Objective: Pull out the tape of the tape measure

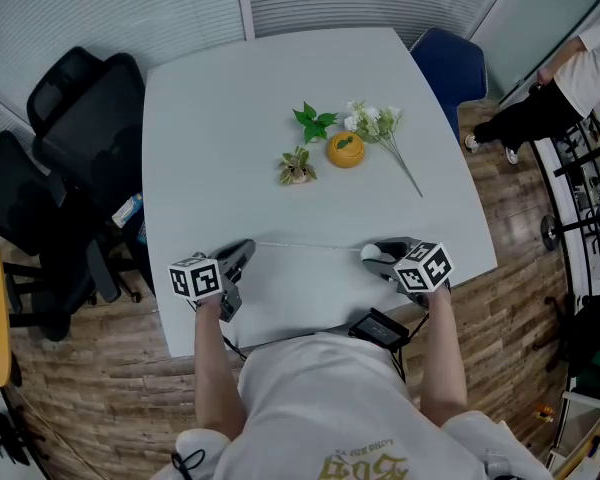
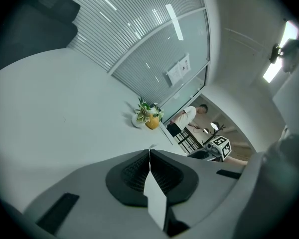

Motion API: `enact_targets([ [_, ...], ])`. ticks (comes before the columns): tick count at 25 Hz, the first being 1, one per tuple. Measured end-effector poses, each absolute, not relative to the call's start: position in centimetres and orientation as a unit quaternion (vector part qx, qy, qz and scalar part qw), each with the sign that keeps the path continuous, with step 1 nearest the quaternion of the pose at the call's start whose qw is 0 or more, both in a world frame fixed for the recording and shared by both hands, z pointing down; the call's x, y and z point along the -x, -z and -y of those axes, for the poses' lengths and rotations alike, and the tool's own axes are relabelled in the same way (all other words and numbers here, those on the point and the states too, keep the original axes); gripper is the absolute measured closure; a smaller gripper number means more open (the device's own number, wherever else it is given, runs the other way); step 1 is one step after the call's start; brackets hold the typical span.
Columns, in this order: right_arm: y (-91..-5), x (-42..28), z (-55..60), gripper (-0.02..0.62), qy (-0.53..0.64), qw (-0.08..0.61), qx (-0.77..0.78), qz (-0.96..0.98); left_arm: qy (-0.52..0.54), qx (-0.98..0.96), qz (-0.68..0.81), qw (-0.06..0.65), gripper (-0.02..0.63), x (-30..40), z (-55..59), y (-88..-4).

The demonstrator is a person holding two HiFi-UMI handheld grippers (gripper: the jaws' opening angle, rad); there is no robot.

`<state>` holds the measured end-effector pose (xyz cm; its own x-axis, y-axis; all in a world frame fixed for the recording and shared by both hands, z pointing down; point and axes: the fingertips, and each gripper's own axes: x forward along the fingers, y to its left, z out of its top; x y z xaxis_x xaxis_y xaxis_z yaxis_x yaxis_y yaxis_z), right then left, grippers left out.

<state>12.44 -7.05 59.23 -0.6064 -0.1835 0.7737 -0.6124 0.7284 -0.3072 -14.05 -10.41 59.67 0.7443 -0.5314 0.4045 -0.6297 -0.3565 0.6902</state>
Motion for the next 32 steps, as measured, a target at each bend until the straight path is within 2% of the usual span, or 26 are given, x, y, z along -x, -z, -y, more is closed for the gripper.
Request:
enact_targets([
  [32, -60.1, -14.5, 6.8, 0.368, -0.300, 0.385, -0.252, 0.836, -0.054, -0.790, 0.405, 0.457, 0.597, 17.5, 10.5, -60.9],
])
